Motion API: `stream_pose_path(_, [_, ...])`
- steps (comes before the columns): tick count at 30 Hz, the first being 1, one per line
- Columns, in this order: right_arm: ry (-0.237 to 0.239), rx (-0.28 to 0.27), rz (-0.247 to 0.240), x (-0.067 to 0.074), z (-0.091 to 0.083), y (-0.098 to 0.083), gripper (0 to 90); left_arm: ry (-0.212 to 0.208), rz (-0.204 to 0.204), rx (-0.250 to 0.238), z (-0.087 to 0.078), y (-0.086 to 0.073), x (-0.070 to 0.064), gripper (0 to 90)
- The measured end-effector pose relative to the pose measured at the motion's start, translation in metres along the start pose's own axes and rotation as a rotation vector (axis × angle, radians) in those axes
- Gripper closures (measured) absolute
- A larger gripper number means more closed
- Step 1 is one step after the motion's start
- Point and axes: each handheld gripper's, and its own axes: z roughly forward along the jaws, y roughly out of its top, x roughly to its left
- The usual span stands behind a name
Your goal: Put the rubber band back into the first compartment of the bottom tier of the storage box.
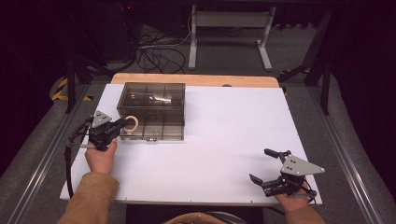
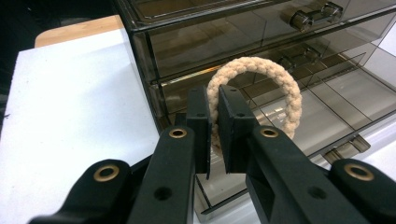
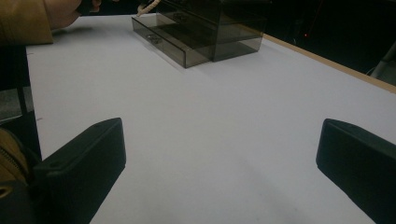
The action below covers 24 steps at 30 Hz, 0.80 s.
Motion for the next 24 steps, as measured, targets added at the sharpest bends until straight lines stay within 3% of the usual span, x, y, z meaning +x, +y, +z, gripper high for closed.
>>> stream_pose_path(8, [0.001,-0.001,-0.003,0.0,-0.0002,0.0,2.1,0.002,-0.031,-0.011,0.0018,-0.0062,0.0038,83.3])
stream_pose_path(24, [0.003,0.0,-0.003,0.0,-0.0001,-0.0001,2.1,0.023,-0.01,-0.001,0.0053,-0.0072,0.001,83.2])
